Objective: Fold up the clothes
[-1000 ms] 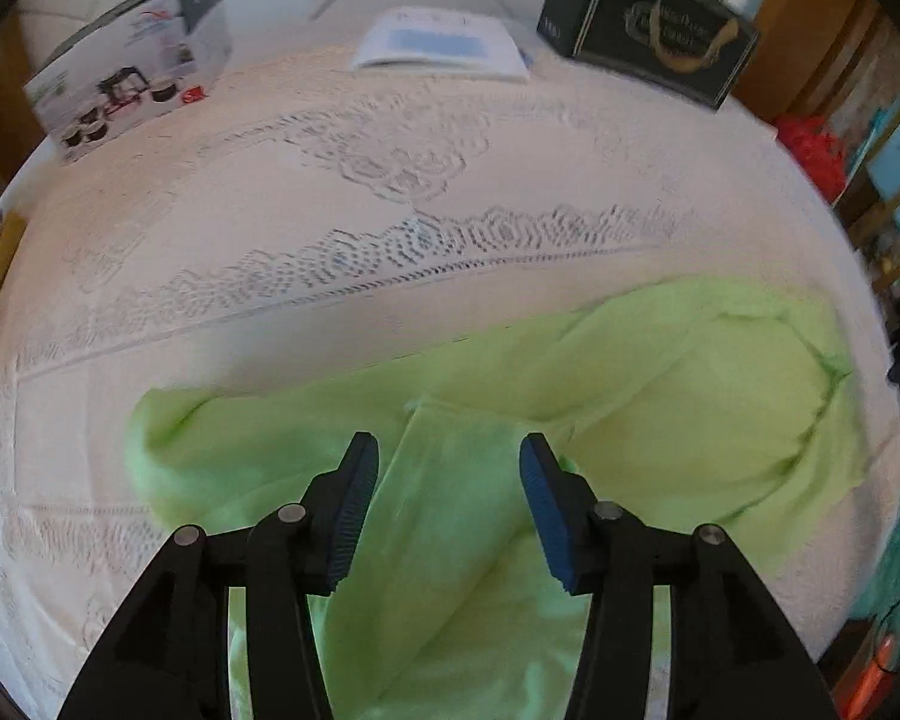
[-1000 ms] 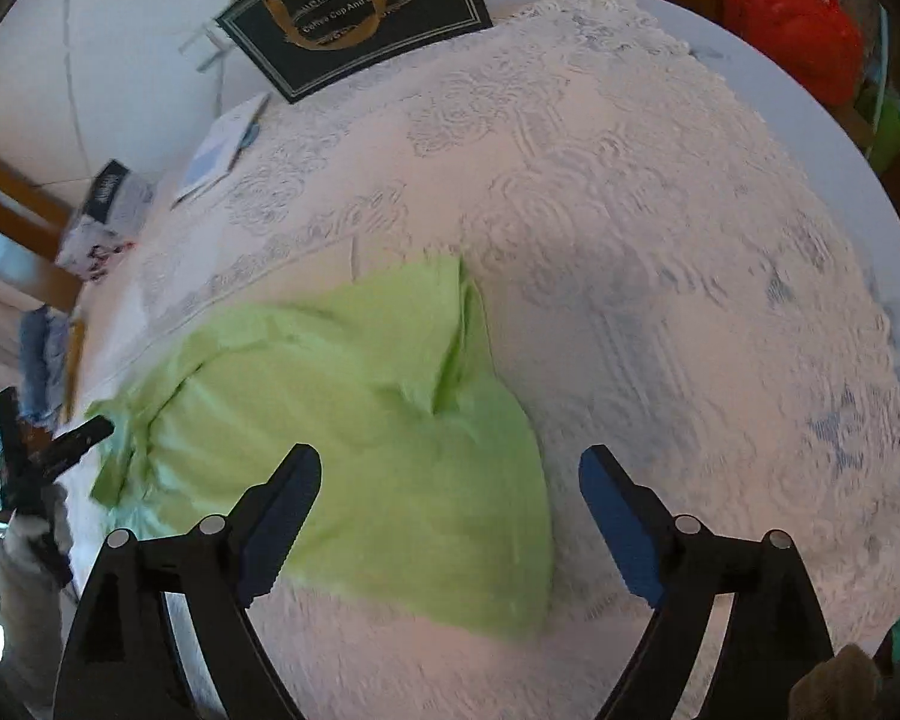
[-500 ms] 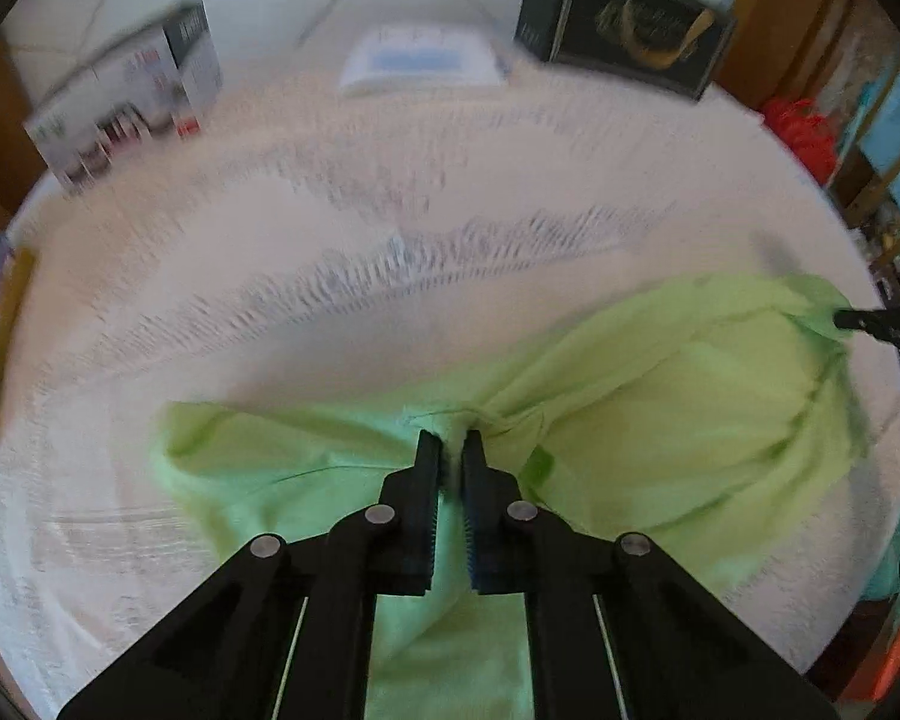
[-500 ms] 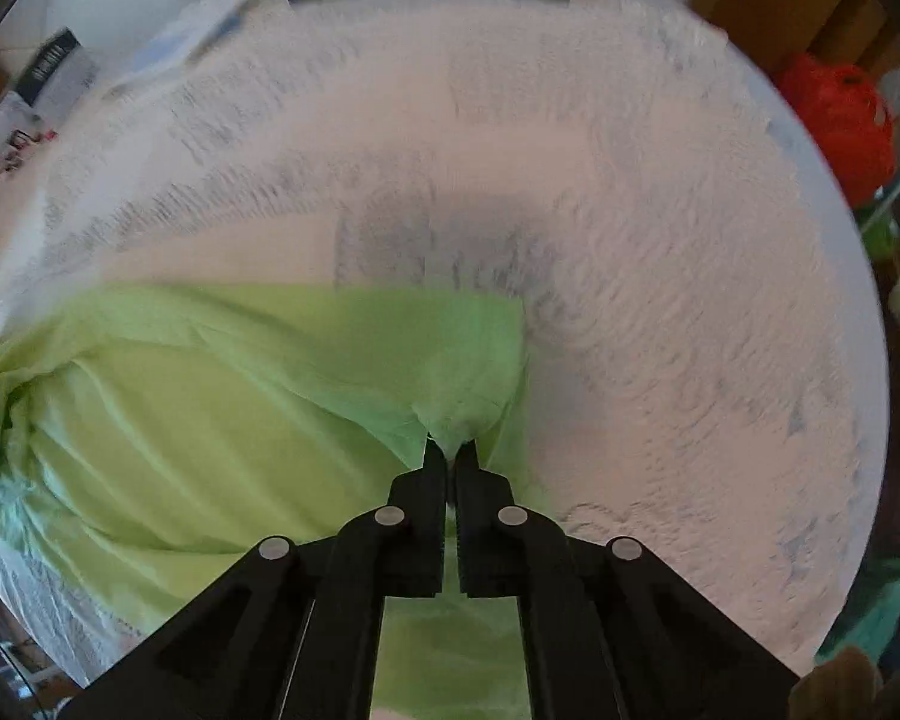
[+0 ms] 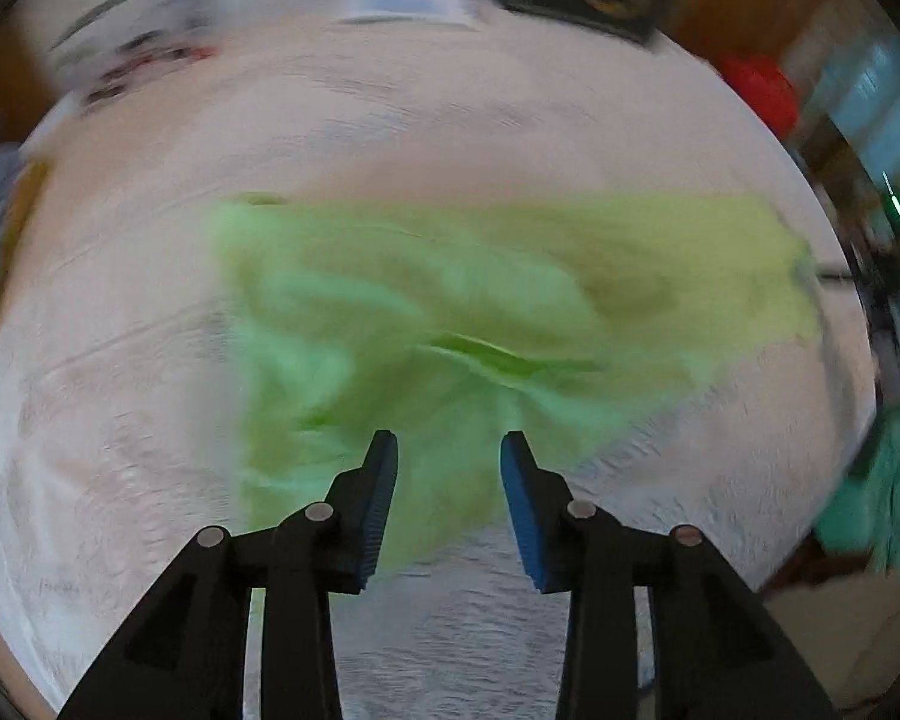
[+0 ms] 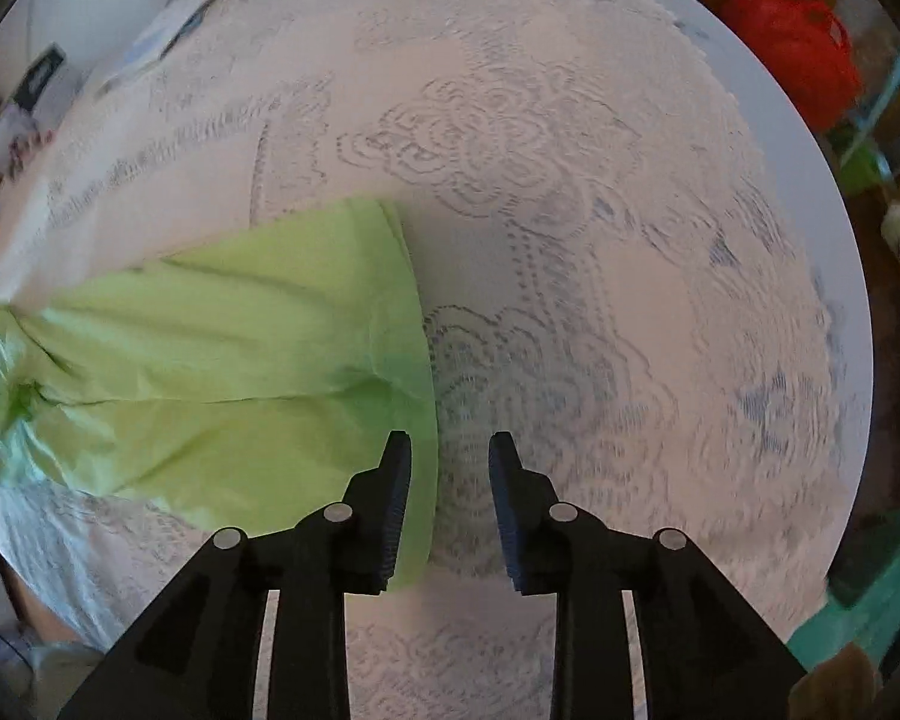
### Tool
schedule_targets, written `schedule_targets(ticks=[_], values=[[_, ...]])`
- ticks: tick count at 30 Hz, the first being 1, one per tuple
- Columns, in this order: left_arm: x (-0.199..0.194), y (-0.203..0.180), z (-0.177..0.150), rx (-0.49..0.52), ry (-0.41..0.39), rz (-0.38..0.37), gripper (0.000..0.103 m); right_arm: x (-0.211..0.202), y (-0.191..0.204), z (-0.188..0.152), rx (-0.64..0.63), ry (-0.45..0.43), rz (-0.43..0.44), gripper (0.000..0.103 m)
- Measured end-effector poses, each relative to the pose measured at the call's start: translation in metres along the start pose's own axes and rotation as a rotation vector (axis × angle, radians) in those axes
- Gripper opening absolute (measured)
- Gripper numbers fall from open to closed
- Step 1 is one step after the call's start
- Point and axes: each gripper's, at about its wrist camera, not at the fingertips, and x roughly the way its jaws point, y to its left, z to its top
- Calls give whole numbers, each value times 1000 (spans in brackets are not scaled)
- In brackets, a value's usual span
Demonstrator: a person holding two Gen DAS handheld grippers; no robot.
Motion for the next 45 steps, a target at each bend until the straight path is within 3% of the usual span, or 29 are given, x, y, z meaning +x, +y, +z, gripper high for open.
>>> schedule_targets(ticks=[6, 8, 12, 16, 19, 20, 21, 22, 24, 25, 28, 29, 31, 32, 34, 36, 39, 41, 45], values=[[-4, 34, 21, -127, -57, 26, 45, -30, 16, 2, 16, -106, 57, 32], [7, 44, 29, -181, -53, 38, 45, -20, 15, 6, 60, -99, 45, 46], [28, 60, 50, -260, -53, 48, 45, -3, 16, 15, 131, -85, 51, 49], [45, 75, 72, -303, -64, 26, 45, 7, 20, 32, 163, -95, 58, 78], [52, 82, 86, -326, -73, -12, 44, 11, 21, 38, 190, -92, 62, 81], [51, 82, 89, -321, -78, -23, 39, 12, 22, 39, 191, -89, 61, 83], [51, 81, 91, -316, -84, -35, 4, 13, 23, 42, 187, -84, 54, 83], [48, 82, 92, -316, -93, -40, 3, 16, 26, 45, 180, -74, 46, 82], [34, 85, 86, -338, -123, -18, 3, 27, 29, 49, 162, -46, 23, 39], [27, 88, 82, -349, -136, -3, 3, 33, 29, 51, 156, -33, 12, 7], [17, 102, 66, -370, -128, 81, 10, 30, 22, 51, 206, -69, -16, 11], [18, 105, 62, -361, -114, 99, 17, 27, 21, 51, 209, -90, -43, 19], [16, 108, 56, -342, -92, 96, 55, 12, 32, 49, 158, -154, -120, 25], [10, 105, 52, -327, -99, 77, 56, 5, 38, 48, 132, -185, -155, 32], [-3, 89, 41, -264, -114, 71, 56, -18, 69, 36, 61, -230, -71, 51], [-15, 73, 29, -203, -125, 67, 56, -35, 100, 24, -10, -250, 17, 54], [-9, 49, 10, -136, -105, 79, 56, -40, 162, -3, -99, -200, 196, 59], [-1, 39, -1, -114, -95, 91, 56, -31, 202, -18, -128, -147, 306, 76], [18, 41, -11, -153, -78, 53, 56, -9, 268, -34, -161, -74, 389, 75]])
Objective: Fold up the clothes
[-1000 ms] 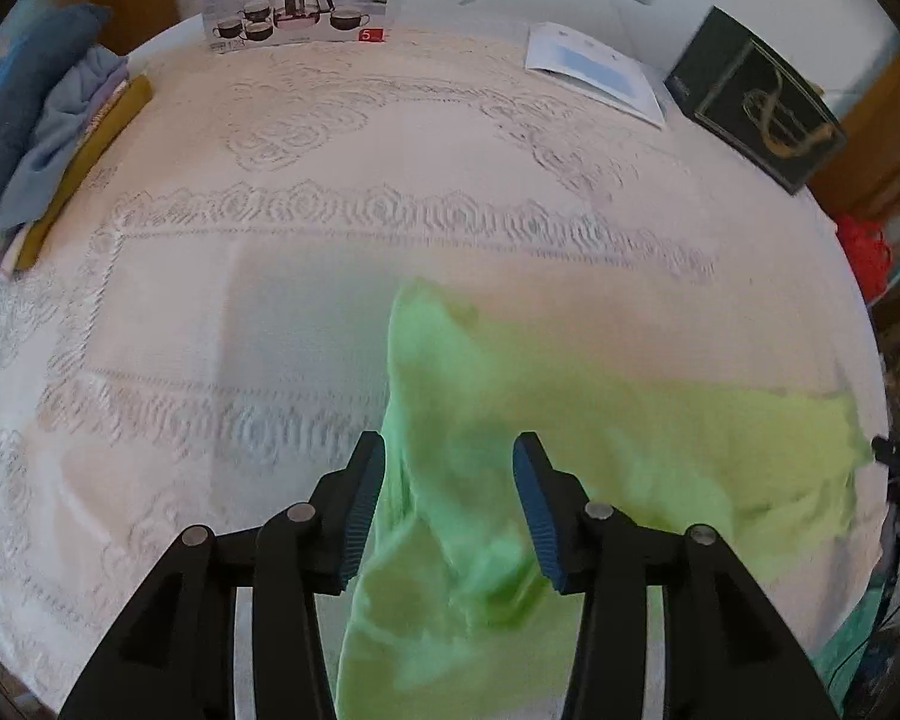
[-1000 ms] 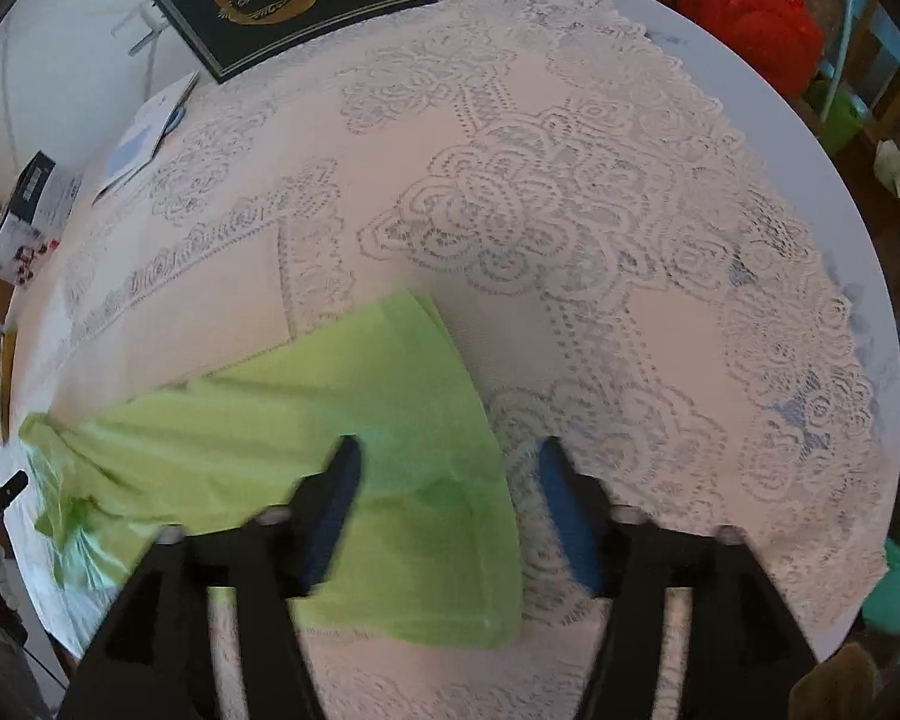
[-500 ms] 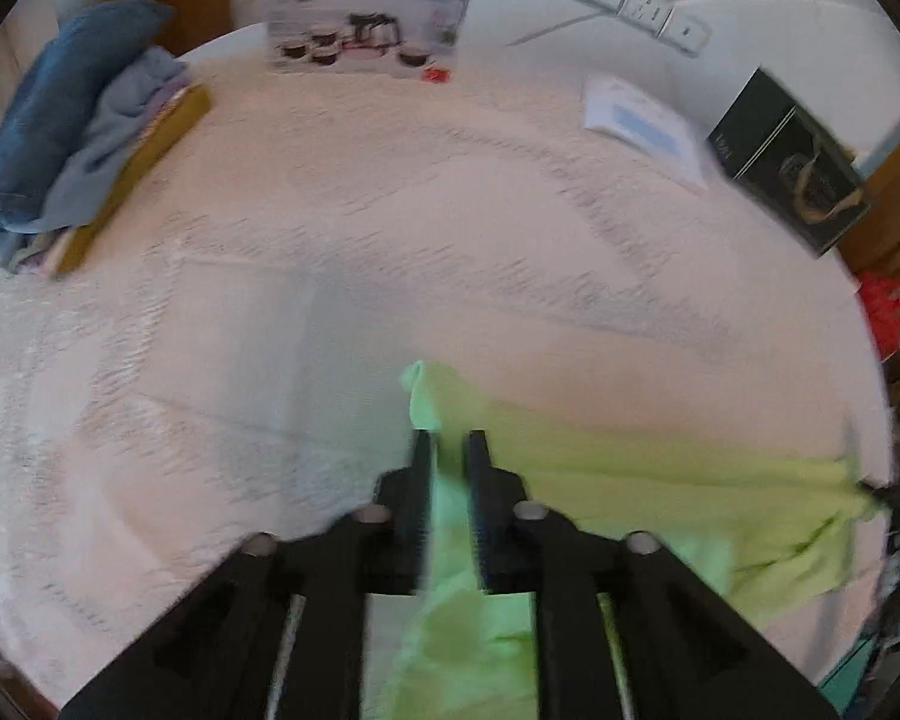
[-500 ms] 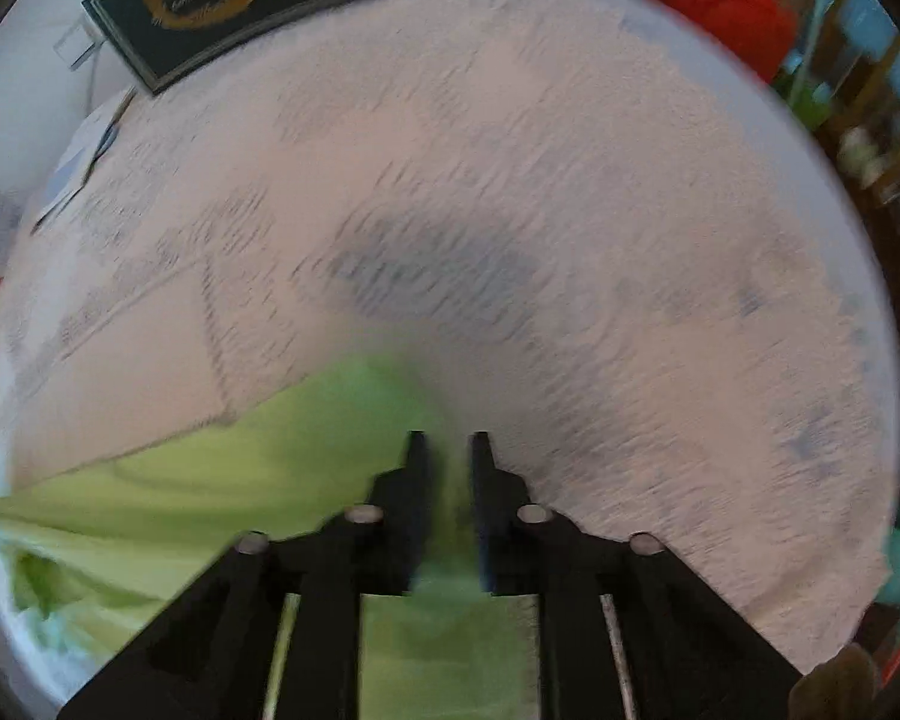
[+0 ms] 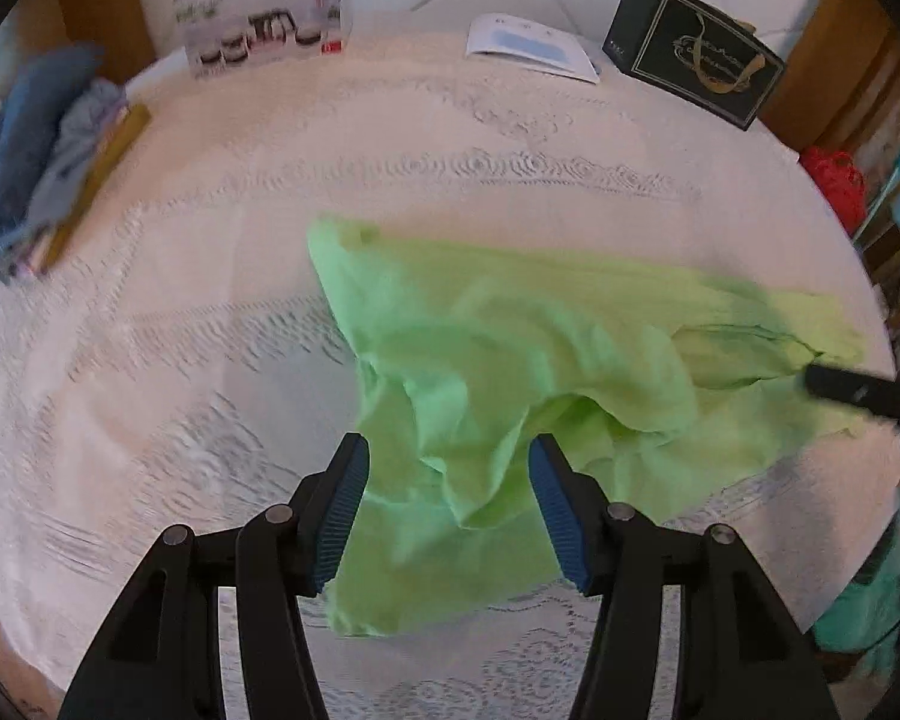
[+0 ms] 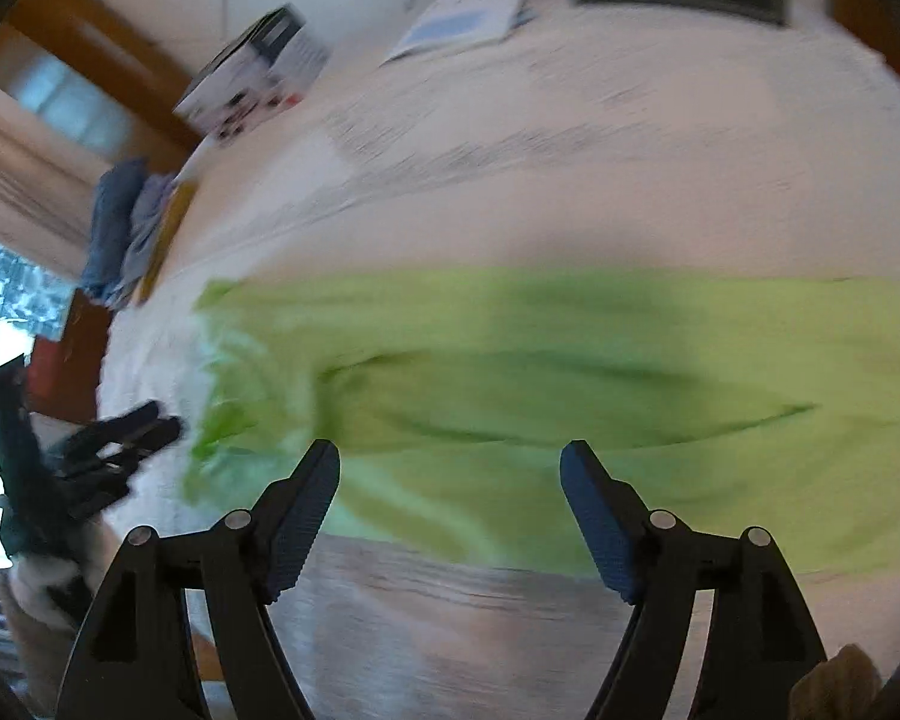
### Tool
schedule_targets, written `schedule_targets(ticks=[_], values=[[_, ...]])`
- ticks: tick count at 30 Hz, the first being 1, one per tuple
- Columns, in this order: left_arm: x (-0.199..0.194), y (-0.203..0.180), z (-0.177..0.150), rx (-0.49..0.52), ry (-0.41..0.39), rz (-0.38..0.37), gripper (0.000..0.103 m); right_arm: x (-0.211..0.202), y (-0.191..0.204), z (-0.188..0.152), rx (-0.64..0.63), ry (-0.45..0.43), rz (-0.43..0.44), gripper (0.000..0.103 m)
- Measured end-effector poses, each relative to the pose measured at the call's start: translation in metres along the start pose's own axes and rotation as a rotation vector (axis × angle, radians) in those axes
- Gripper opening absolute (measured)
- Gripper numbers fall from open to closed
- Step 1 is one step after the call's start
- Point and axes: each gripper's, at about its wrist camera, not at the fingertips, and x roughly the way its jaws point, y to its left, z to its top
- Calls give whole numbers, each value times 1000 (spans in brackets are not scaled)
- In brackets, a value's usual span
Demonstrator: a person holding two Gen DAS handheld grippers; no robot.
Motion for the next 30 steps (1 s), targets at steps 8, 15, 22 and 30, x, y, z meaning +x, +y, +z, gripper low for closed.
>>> schedule_targets(ticks=[8, 15, 22, 30], values=[[24, -2, -2, 50, 37, -79, 56, 61, 63, 9, -7, 76, 13, 67], [23, -4, 0, 92, 45, -99, 2, 86, 75, 0, 8, 140, -4, 5], [-9, 8, -21, 154, 51, -72, 5, 50, 76, -23, -18, 141, 67, 11], [-21, 27, -22, 73, 50, -94, 43, -5, -35, -38, 209, 12, -101, 49]])
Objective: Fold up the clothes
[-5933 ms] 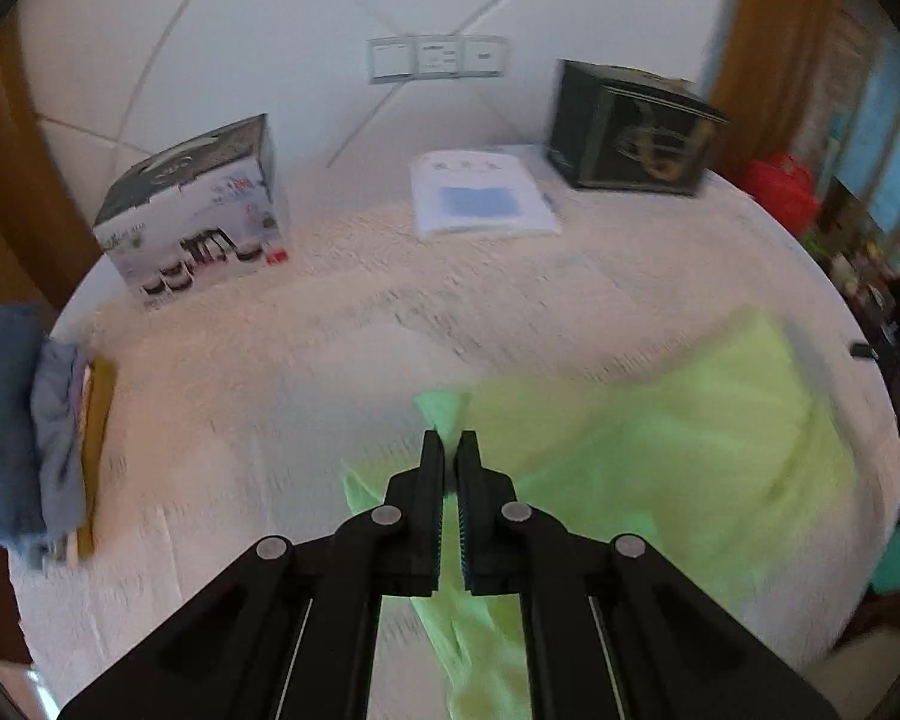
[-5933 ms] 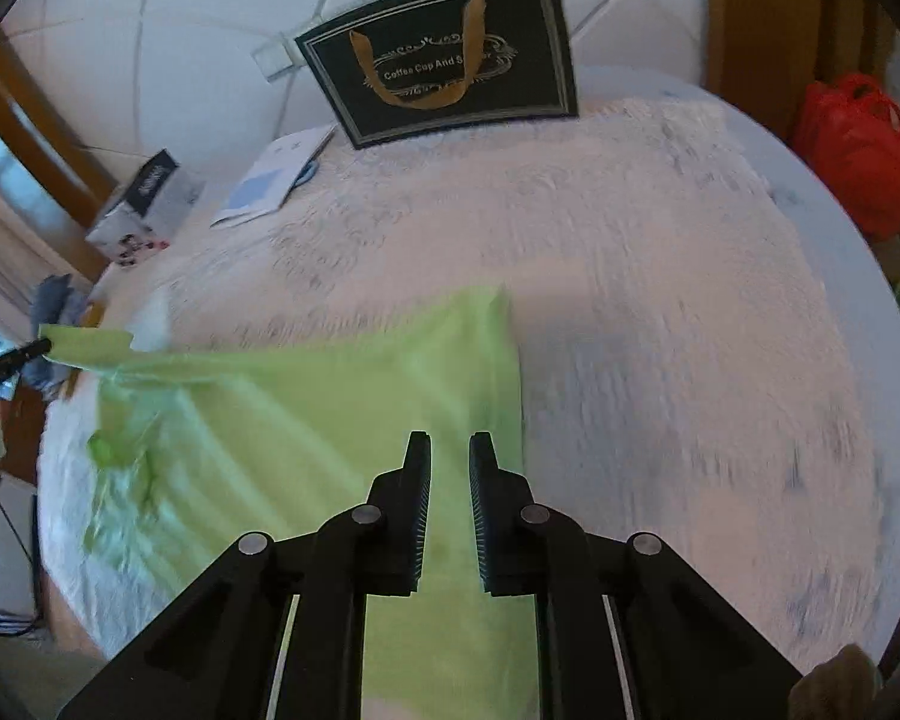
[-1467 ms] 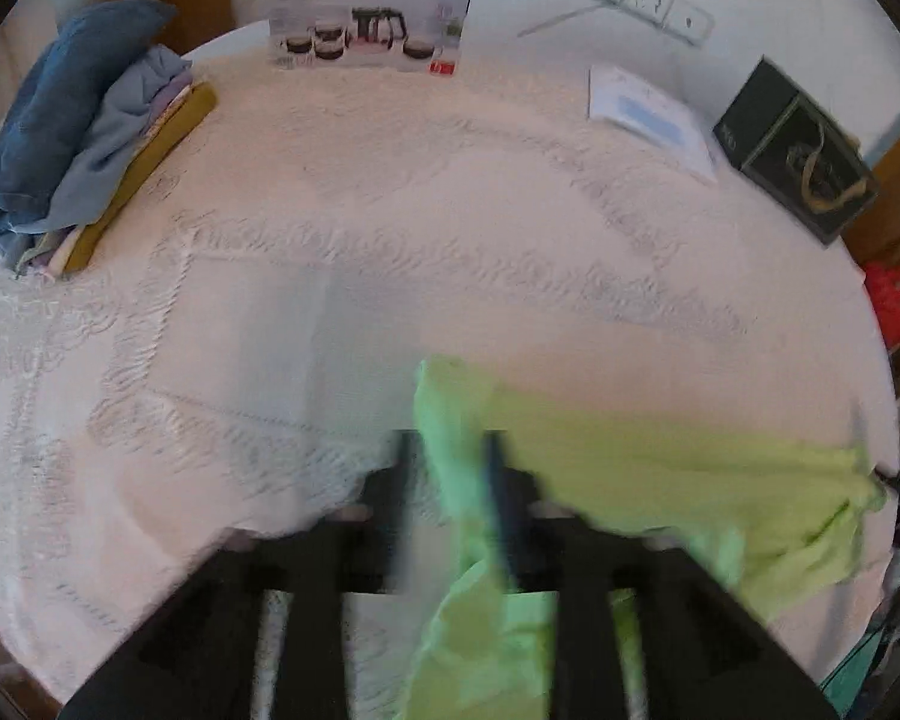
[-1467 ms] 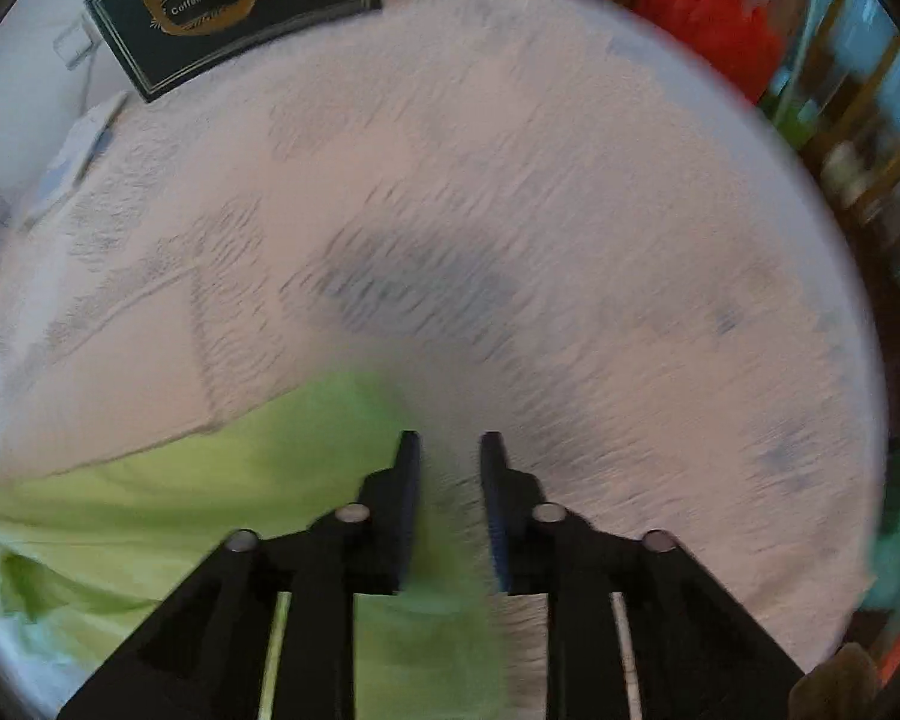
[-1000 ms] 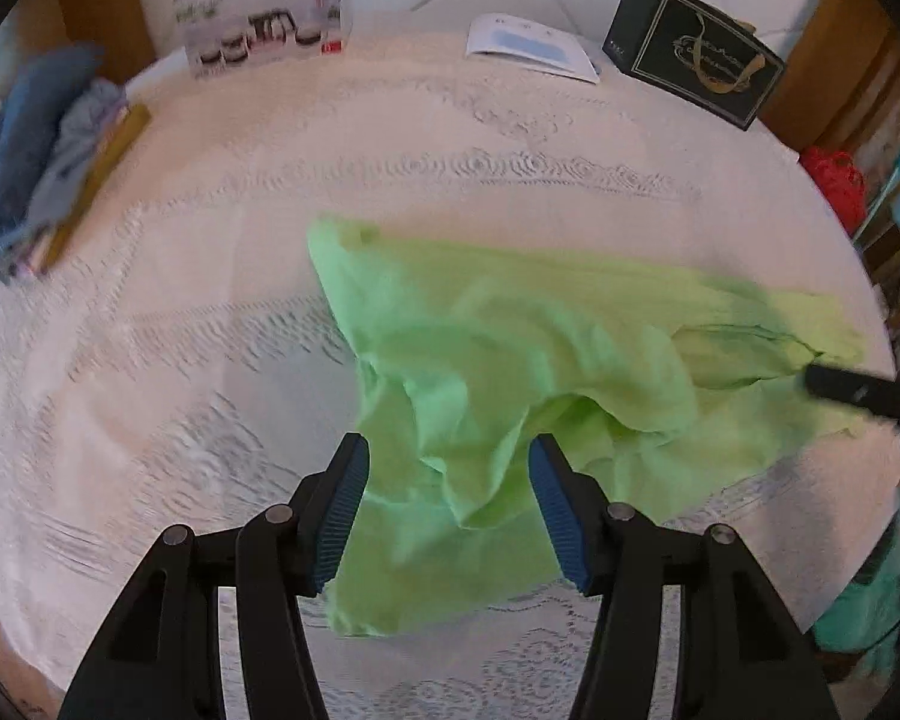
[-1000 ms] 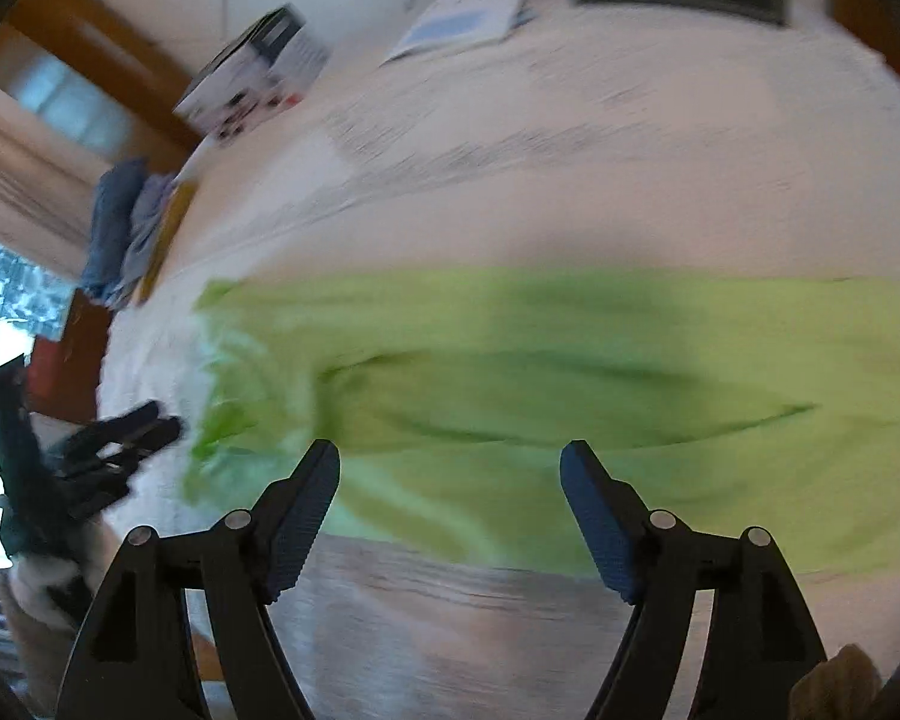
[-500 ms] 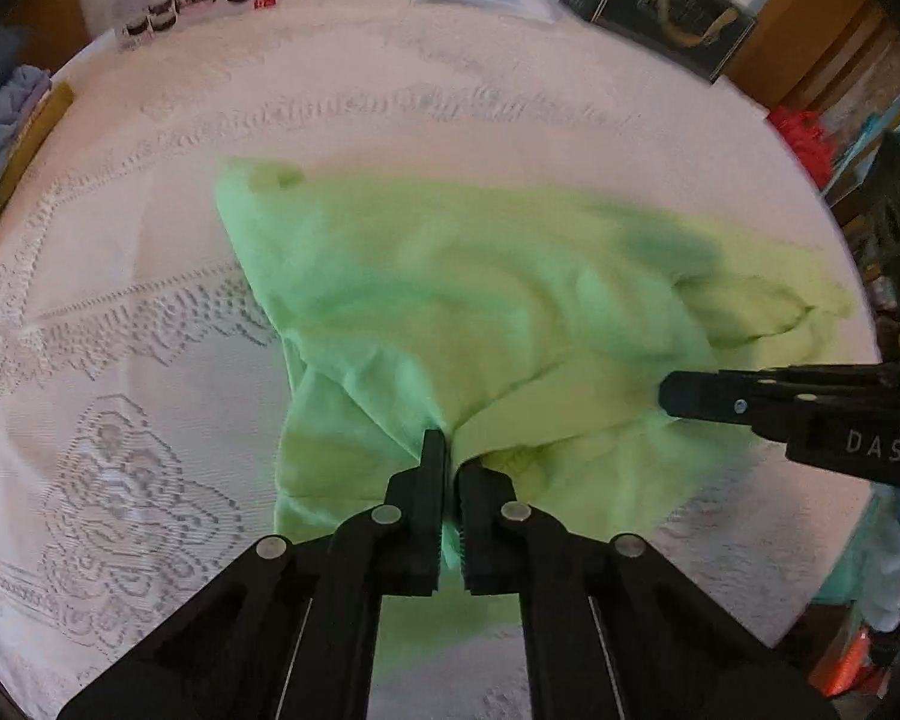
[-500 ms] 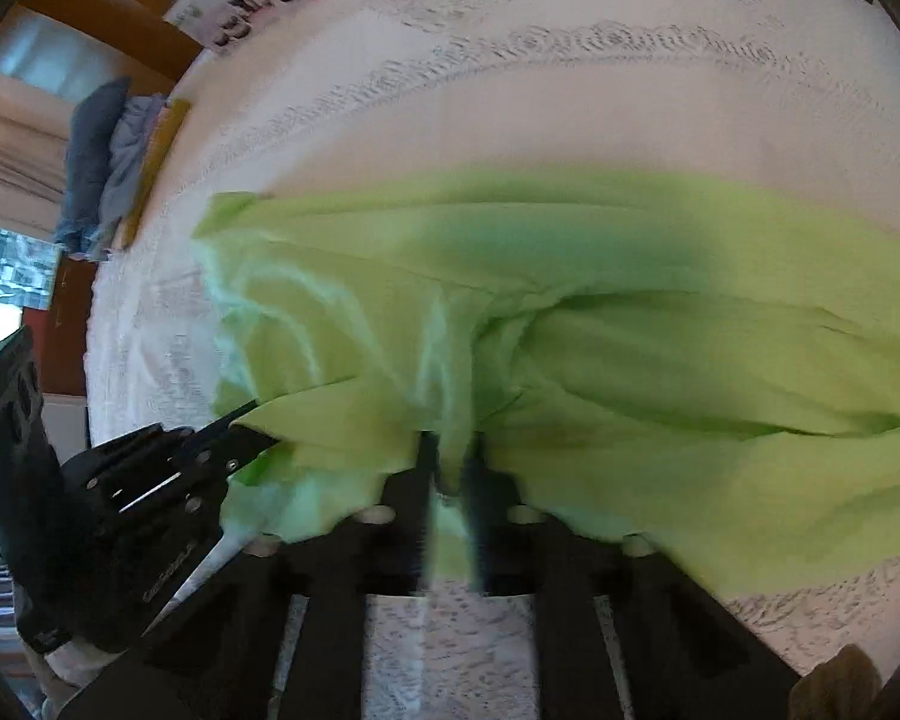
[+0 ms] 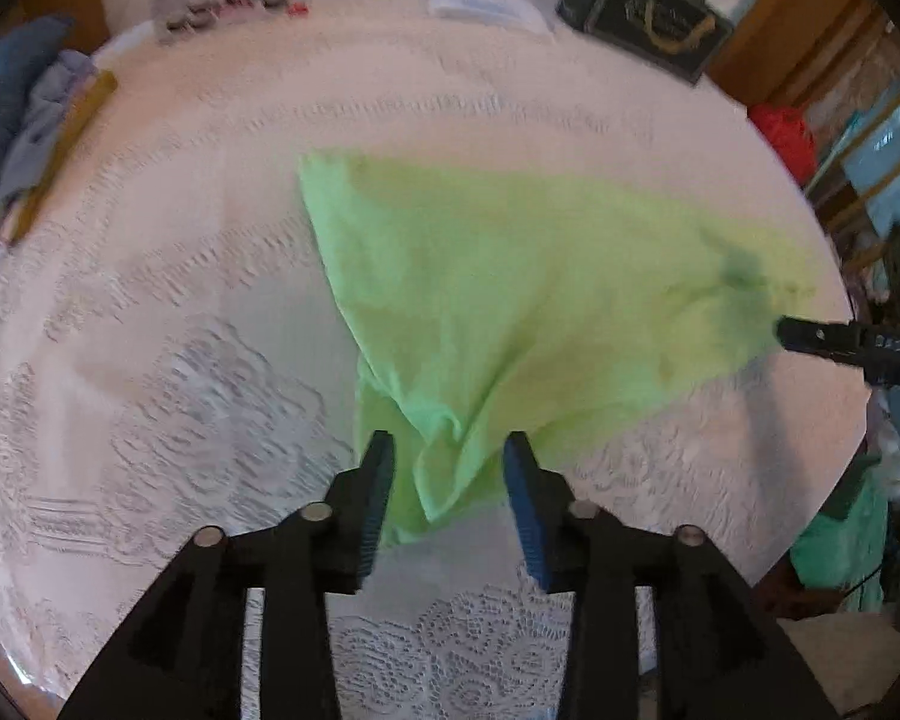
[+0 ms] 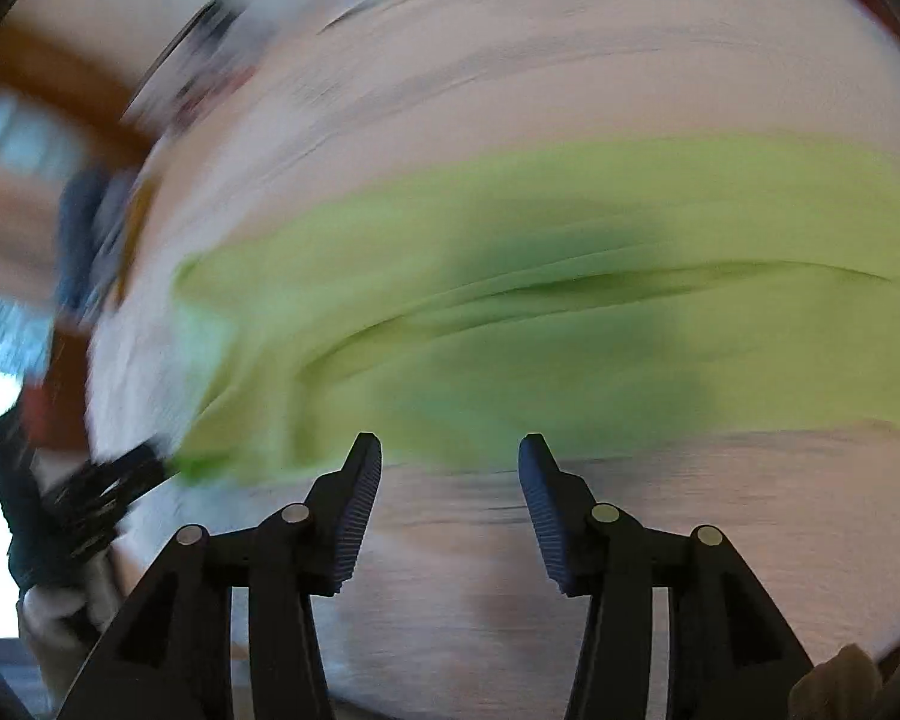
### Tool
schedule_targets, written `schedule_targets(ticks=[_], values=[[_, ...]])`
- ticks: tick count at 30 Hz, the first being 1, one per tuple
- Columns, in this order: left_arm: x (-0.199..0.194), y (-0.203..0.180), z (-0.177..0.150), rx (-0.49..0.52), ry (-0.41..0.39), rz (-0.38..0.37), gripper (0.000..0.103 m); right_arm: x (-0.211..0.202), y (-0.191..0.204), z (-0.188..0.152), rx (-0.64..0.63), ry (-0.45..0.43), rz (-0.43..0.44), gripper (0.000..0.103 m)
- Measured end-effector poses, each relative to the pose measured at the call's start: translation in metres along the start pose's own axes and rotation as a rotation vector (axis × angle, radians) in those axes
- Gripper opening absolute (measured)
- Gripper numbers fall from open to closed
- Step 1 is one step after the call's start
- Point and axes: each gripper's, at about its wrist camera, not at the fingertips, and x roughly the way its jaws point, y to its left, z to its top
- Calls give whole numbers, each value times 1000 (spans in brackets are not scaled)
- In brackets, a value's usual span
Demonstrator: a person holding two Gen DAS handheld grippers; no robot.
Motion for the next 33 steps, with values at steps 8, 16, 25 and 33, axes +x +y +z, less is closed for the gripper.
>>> schedule_targets(ticks=[8, 16, 25, 33], values=[[1, -2, 34, -69, -87, 63, 43, -88, -182, 32, 340, -223, -223, 49], [62, -9, 43, -118, -3, 123, 43, -69, -216, 81, 288, -150, -201, 49], [77, -15, 33, -130, 25, 226, 46, -37, -212, 124, 127, -115, -300, 6], [35, -7, 0, -155, 7, 194, 46, -94, -241, 46, 208, -185, -179, 47]])
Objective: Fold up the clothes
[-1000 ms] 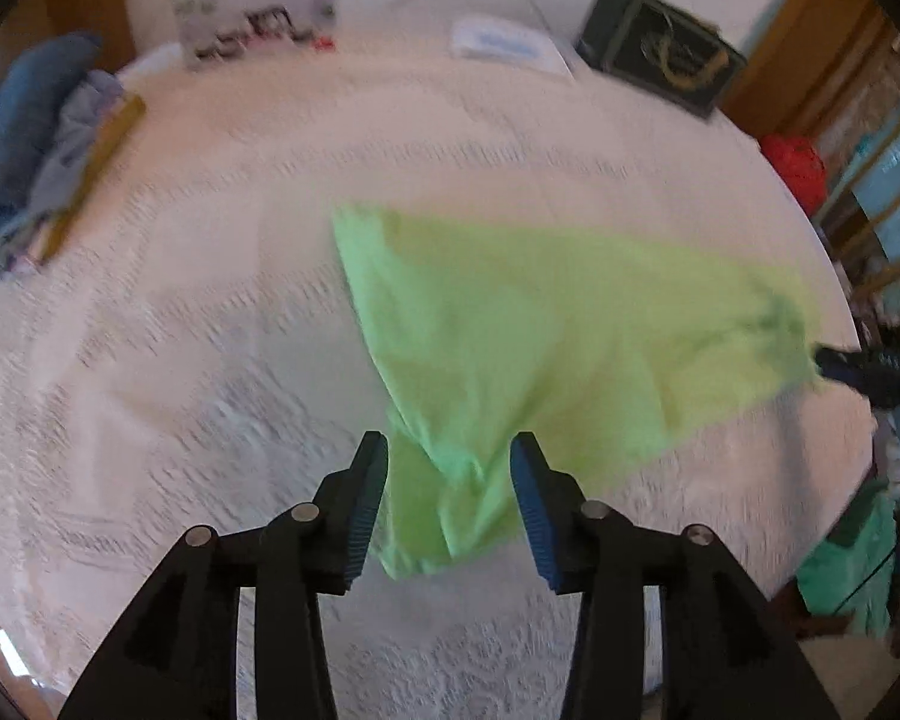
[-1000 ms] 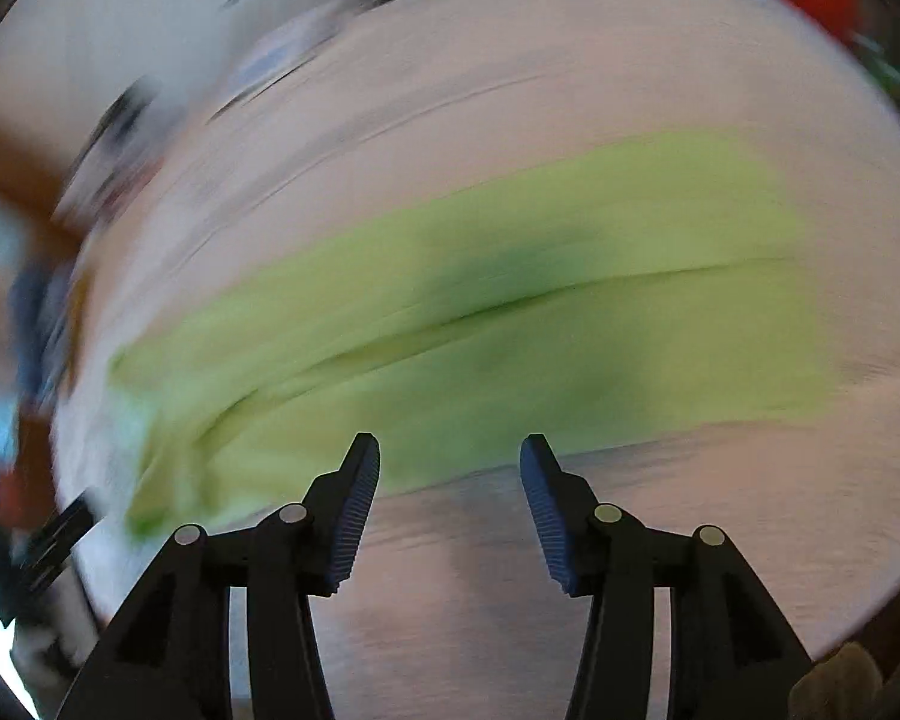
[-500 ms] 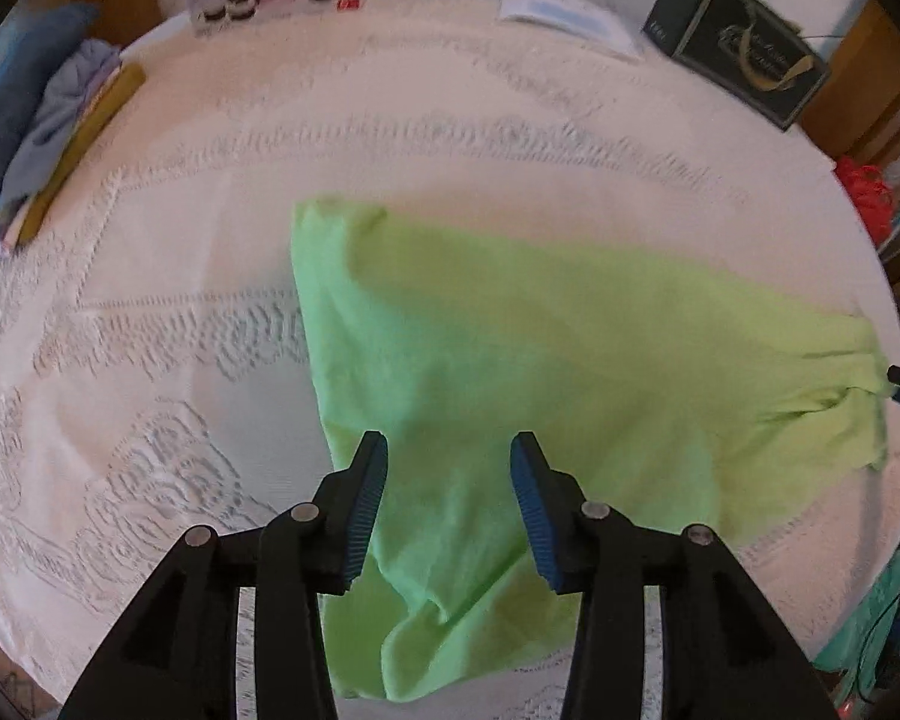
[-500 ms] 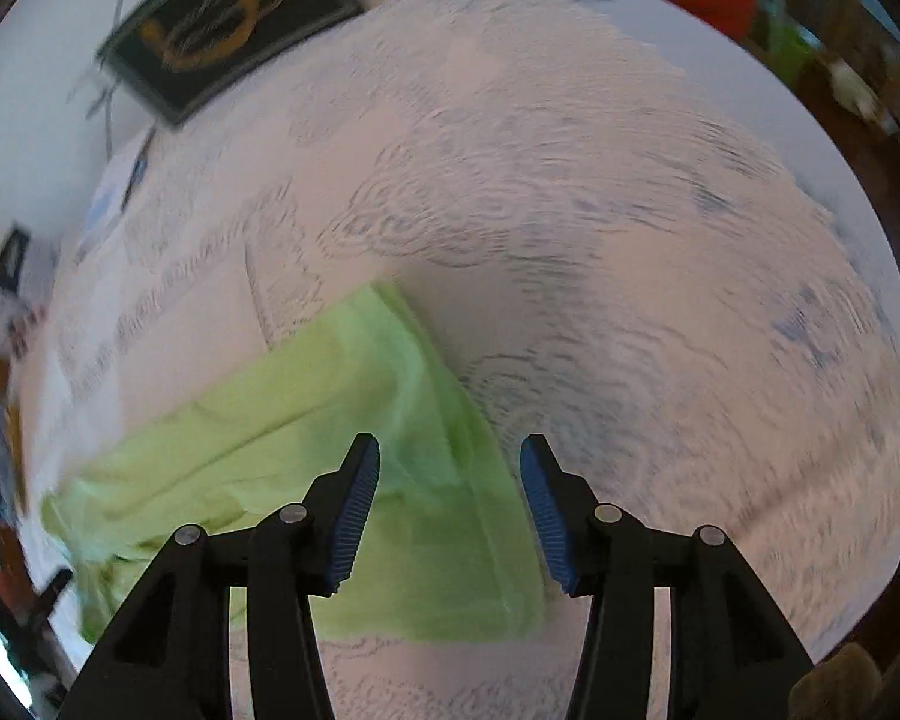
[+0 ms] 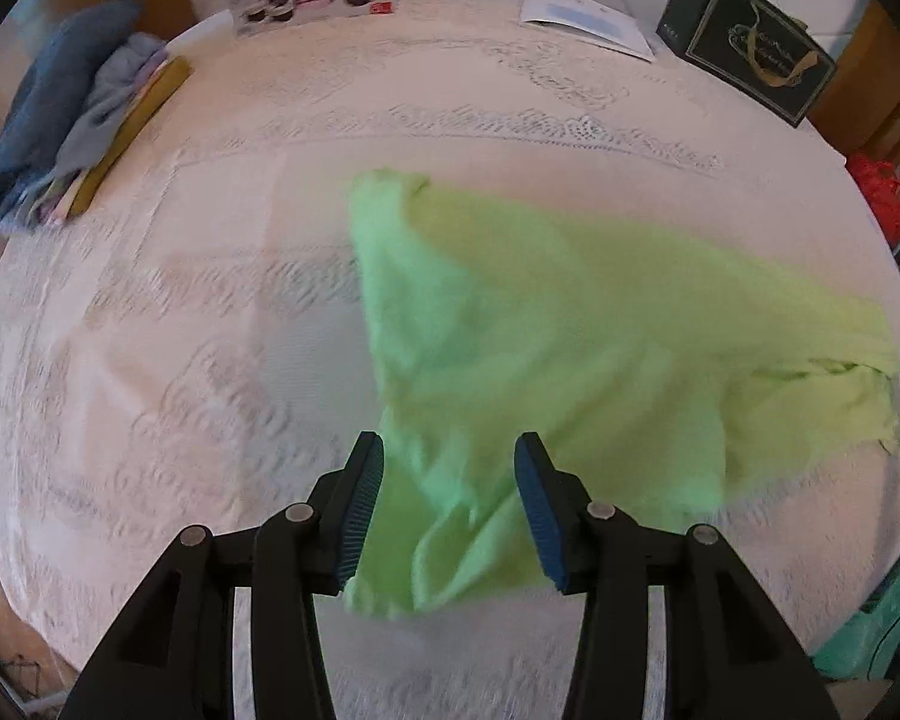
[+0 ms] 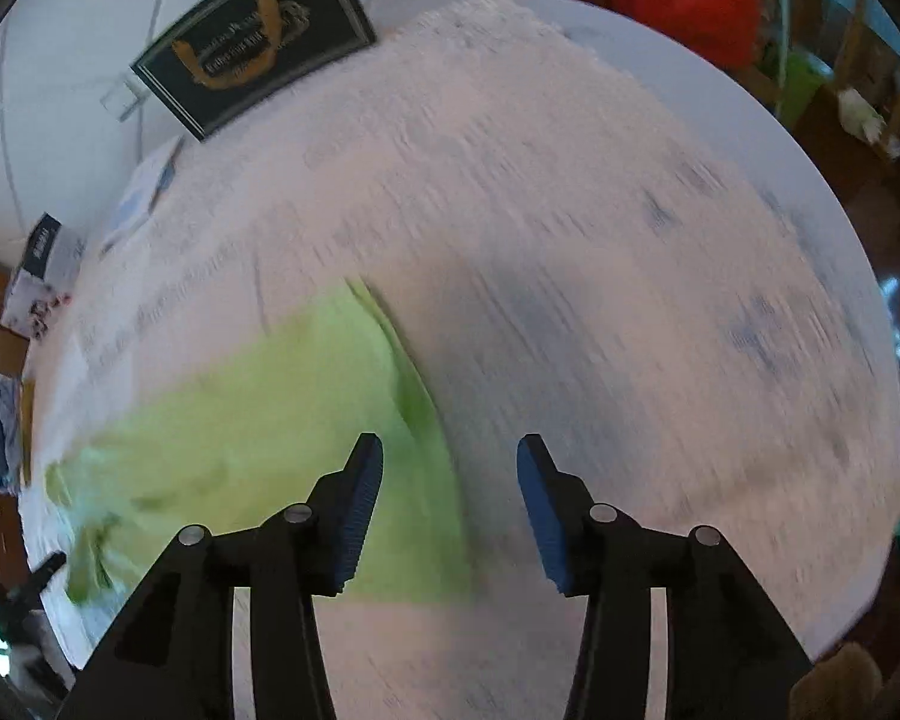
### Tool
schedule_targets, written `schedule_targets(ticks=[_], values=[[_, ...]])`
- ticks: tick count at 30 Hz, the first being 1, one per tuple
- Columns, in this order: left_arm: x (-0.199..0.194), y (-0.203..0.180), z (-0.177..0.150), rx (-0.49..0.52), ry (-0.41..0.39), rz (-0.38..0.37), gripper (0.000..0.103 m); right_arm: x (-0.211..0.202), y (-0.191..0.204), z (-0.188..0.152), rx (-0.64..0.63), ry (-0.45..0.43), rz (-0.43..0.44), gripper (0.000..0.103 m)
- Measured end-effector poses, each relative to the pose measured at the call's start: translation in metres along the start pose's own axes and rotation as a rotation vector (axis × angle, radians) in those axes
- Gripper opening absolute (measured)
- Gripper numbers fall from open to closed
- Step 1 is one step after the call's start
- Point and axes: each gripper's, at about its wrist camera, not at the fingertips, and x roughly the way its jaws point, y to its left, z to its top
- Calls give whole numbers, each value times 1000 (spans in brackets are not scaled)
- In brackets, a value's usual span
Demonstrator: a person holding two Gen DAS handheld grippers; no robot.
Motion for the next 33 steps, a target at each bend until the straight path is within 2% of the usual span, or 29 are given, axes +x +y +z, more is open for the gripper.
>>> schedule_targets(ticks=[4, 7, 9, 10, 11, 12, 13, 14, 15, 20, 25, 27, 28, 29, 30, 31, 33], values=[[3, 17, -19, -43, 30, 7, 46, 8, -7, -41, 36, 55, 43, 47], [13, 21, -26, -59, 52, -21, 46, 18, 1, -51, 33, 64, 66, 47], [18, 17, -28, -45, 60, -19, 46, 23, 11, -55, 14, 58, 61, 53], [21, 15, -30, -33, 66, -12, 46, 26, 17, -57, -1, 55, 53, 62], [24, 13, -31, -24, 71, 0, 46, 29, 23, -58, -30, 59, 45, 61], [26, 12, -32, -18, 74, 8, 44, 33, 33, -59, -74, 78, 31, 59], [26, 12, -32, -20, 72, 7, 41, 39, 43, -59, -114, 90, -2, 37], [25, 13, -32, -24, 71, 4, 38, 40, 52, -59, -171, 91, -72, 16], [25, 14, -32, -27, 74, -2, 37, 41, 61, -59, -226, 92, -141, 1], [24, 20, -32, -34, 79, -15, 38, 16, 61, -55, -271, 40, -275, 2], [23, 22, -32, -41, 78, -13, 39, 14, 26, -61, -182, 102, -253, 1], [24, 20, -34, -51, 84, -13, 39, 14, 13, -63, -148, 123, -240, 4], [24, 20, -33, -60, 90, -12, 39, 6, 13, -60, -115, 95, -170, 15], [22, 22, -32, -68, 90, -10, 39, -1, 12, -58, -82, 67, -99, 48], [20, 25, -31, -69, 84, -8, 39, -7, 15, -54, -57, 43, -15, 71], [17, 27, -31, -69, 76, -6, 39, -9, 19, -50, -48, 30, 41, 103], [11, 25, -29, -69, 57, -3, 39, -8, 30, -42, -52, 14, 94, 102]])
